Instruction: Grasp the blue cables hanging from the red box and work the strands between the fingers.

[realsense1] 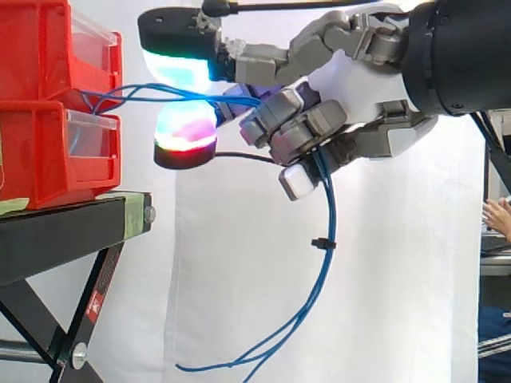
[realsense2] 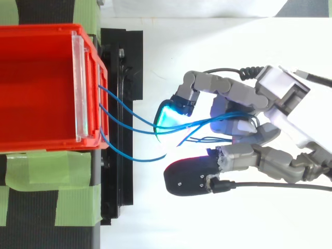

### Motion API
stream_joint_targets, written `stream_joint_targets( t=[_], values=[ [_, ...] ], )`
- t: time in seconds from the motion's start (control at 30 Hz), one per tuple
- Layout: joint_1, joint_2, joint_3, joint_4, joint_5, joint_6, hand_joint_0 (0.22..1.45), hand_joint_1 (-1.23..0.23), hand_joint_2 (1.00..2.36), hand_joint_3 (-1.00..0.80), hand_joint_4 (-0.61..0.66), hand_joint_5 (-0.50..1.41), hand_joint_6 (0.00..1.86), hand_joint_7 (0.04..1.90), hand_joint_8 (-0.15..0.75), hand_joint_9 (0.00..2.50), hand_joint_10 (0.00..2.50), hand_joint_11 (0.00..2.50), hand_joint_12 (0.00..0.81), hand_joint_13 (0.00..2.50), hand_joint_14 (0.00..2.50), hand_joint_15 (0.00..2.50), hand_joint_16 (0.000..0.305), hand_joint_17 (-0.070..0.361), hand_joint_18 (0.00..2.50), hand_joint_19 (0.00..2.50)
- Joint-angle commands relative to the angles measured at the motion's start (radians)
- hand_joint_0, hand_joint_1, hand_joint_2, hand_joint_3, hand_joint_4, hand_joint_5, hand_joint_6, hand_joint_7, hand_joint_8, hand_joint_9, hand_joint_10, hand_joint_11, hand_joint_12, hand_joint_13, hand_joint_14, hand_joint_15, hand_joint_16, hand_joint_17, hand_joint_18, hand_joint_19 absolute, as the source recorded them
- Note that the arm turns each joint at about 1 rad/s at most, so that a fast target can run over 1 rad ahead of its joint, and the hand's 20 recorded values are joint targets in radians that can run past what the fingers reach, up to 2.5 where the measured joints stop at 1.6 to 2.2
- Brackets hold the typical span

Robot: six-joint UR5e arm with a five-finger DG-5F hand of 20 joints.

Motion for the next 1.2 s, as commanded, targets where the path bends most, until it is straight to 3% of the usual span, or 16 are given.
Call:
stream_joint_targets(
  t=[0.0, 0.4, 0.67, 1.03, 1.17],
  values=[
    [0.000, -0.001, 0.000, -0.023, 0.013, 0.001, 0.78, -0.58, 1.00, -0.91, 0.29, 0.25, 0.21, 1.39, 0.560, 0.46, 2.50, 2.50, 0.613, 1.14, 2.50, 1.64, 0.064, 0.144, 1.57, 0.65],
    [-0.005, 0.000, 0.001, -0.021, 0.012, 0.016, 0.78, -0.58, 1.00, -0.91, 0.29, 0.25, 0.22, 1.39, 0.555, 0.46, 2.50, 2.50, 0.610, 1.14, 2.50, 1.63, 0.063, 0.141, 1.58, 0.67],
    [-0.017, 0.000, 0.003, -0.017, 0.007, 0.012, 0.80, -0.58, 1.01, -0.89, 0.28, 0.26, 0.22, 1.39, 0.553, 0.46, 2.50, 2.50, 0.608, 1.15, 2.50, 1.62, 0.062, 0.140, 1.58, 0.68],
    [-0.054, 0.000, 0.003, -0.032, 0.002, 0.009, 0.80, -0.58, 1.00, -0.88, 0.28, 0.26, 0.22, 1.39, 0.553, 0.47, 2.50, 2.50, 0.609, 1.15, 2.50, 1.63, 0.062, 0.139, 1.58, 0.70],
    [-0.057, 0.002, 0.011, -0.034, -0.008, 0.009, 0.80, -0.58, 1.01, -0.86, 0.29, 0.26, 0.22, 1.39, 0.554, 0.47, 2.50, 2.50, 0.609, 1.15, 2.50, 1.63, 0.061, 0.138, 1.58, 0.71]
  ],
)
